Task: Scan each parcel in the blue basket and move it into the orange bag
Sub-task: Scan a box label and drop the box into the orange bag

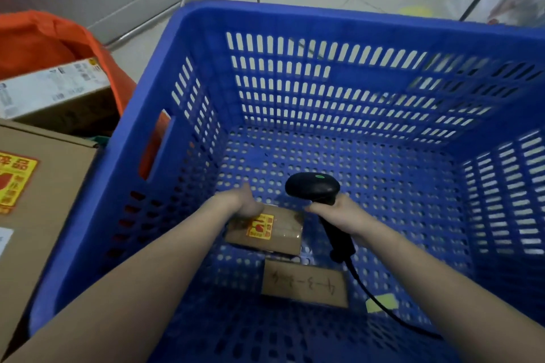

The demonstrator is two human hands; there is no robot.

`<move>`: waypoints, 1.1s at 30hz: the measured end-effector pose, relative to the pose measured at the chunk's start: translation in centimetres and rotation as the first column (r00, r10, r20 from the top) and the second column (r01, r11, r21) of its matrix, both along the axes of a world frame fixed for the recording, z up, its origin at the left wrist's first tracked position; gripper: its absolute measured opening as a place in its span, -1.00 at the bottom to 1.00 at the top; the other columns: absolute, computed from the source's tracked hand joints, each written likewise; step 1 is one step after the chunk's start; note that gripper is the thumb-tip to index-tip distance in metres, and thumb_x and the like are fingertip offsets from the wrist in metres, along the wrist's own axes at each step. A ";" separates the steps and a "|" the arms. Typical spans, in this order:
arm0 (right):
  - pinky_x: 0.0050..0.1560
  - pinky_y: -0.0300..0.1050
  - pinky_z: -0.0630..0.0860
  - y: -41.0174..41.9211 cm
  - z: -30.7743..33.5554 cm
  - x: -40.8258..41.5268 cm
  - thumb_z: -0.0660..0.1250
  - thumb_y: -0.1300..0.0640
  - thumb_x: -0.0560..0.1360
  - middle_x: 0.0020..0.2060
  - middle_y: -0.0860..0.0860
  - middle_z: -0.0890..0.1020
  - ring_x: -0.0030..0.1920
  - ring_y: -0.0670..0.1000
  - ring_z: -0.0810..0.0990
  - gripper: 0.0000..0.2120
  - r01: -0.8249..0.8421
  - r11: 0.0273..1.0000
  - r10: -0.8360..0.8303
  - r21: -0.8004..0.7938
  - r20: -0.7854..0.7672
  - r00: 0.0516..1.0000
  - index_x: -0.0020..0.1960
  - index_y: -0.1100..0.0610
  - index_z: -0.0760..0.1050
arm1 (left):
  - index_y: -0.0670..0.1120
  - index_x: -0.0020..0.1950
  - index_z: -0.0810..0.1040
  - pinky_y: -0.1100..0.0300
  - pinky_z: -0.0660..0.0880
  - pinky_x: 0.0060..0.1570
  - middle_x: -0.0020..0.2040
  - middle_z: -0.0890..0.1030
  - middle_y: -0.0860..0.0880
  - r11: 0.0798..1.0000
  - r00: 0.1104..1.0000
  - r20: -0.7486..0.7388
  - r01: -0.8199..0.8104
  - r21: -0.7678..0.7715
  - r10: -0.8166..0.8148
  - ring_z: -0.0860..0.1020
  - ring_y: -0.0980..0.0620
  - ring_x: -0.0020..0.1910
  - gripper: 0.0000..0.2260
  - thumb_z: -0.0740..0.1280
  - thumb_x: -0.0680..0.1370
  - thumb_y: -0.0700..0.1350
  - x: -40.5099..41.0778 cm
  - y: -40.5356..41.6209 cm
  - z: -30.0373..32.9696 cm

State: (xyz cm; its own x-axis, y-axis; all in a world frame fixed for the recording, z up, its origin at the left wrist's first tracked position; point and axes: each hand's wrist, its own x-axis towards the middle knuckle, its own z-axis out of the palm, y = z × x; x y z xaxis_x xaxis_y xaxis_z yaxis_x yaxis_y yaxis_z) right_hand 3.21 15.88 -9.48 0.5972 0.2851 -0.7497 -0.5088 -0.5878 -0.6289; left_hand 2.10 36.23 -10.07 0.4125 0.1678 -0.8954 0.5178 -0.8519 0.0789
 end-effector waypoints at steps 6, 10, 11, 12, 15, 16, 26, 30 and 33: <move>-0.13 -0.14 0.46 1.7 -0.5 -0.9 0.37 0.12 0.50 -0.10 0.10 0.62 -0.11 0.02 0.58 -0.87 0.035 0.998 -0.033 0.059 -0.047 0.998 0.04 0.10 0.54 | -0.19 0.57 -0.13 0.04 0.30 0.34 0.57 0.04 -0.18 0.987 0.987 0.041 -0.154 -0.035 0.155 0.21 -0.21 0.48 -0.38 0.08 0.66 0.06 0.4 -0.5 0.8; -0.17 -0.13 0.44 1.3 1.1 -0.8 0.36 0.12 0.51 -0.16 0.06 0.58 -0.14 0.01 0.55 -0.95 0.136 0.985 -0.132 0.109 -0.039 0.990 -0.05 0.04 0.51 | -0.17 0.57 -0.17 -0.04 0.36 0.34 0.55 0.11 -0.22 0.972 0.970 0.064 -0.233 -0.031 0.235 0.32 -0.25 0.41 -0.35 0.09 0.64 0.07 0.4 -0.2 2.5; -0.17 -0.12 0.44 1.1 1.8 -0.6 0.36 0.12 0.51 -0.16 0.07 0.57 -0.14 0.03 0.55 -0.95 0.158 0.981 -0.157 0.111 -0.015 0.987 -0.05 0.05 0.51 | -0.17 0.57 -0.16 -0.04 0.38 0.32 0.53 0.16 -0.24 0.967 0.963 0.093 -0.252 -0.041 0.255 0.35 -0.26 0.38 -0.35 0.09 0.64 0.07 0.6 -0.2 3.3; -0.14 -0.08 0.47 0.9 2.5 -0.4 0.37 0.12 0.50 -0.13 0.10 0.58 -0.12 0.05 0.55 -0.93 0.178 0.977 -0.181 0.116 0.015 0.983 -0.04 0.07 0.52 | -0.18 0.57 -0.14 -0.04 0.43 0.26 0.47 0.26 -0.26 0.963 0.955 0.124 -0.264 -0.058 0.270 0.42 -0.25 0.31 -0.35 0.09 0.64 0.07 0.6 -0.4 4.3; 0.01 0.10 0.54 0.0 5.9 0.1 0.40 0.12 0.46 -0.14 0.13 0.57 -0.07 0.10 0.56 -0.88 0.251 0.958 -0.267 0.141 0.103 0.958 -0.03 0.11 0.54 | -0.22 0.56 -0.03 0.03 0.49 0.09 0.32 0.42 -0.25 0.956 0.931 0.223 -0.267 -0.125 0.289 0.50 -0.17 0.14 -0.39 0.11 0.63 0.05 0.8 -1.6 8.1; -0.05 0.04 0.52 -0.3 7.2 0.3 0.40 0.12 0.46 -0.17 0.11 0.56 -0.09 0.10 0.55 -0.89 0.268 0.951 -0.288 0.153 0.131 0.949 -0.05 0.12 0.54 | -0.22 0.55 0.01 0.02 0.48 0.17 0.39 0.38 -0.23 0.954 0.920 0.260 -0.264 -0.143 0.293 0.47 -0.17 0.22 -0.39 0.12 0.62 0.06 0.9 -2.0 9.5; -0.46 -0.33 0.44 -3.7 24.7 -1.8 0.43 0.17 0.46 -0.27 -0.01 0.59 -0.27 -0.07 0.54 -0.90 0.468 0.705 -0.668 0.533 0.279 0.689 -0.05 0.07 0.54 | -0.16 0.54 0.05 -0.04 0.40 0.29 0.39 0.42 -0.15 0.791 0.634 0.498 -0.336 -0.511 0.592 0.44 -0.15 0.30 -0.35 0.17 0.59 0.16 -0.5 -6.1 26.2; -0.24 -0.27 0.47 -6.0 29.3 -4.0 0.44 0.16 0.45 -0.13 -0.03 0.66 -0.12 -0.10 0.62 -0.74 0.484 0.600 -0.767 0.637 0.287 0.573 0.13 0.12 0.57 | -0.13 0.51 0.14 0.16 0.49 -0.10 0.10 0.54 -0.06 0.649 0.523 0.439 -0.333 -0.684 0.731 0.55 0.01 -0.03 -0.38 0.21 0.57 0.15 -3.5 -8.0 30.1; -0.09 -0.20 0.51 -7.6 30.8 -6.0 0.46 0.14 0.43 -0.08 -0.03 0.69 -0.03 -0.08 0.65 -0.72 0.492 0.524 -0.821 0.695 0.259 0.509 0.12 0.12 0.59 | -0.05 0.39 0.37 0.03 0.47 0.16 0.16 0.56 -0.03 0.536 0.472 0.358 -0.325 -0.779 0.806 0.55 -0.03 0.11 -0.50 0.21 0.55 0.20 -5.4 -8.9 30.6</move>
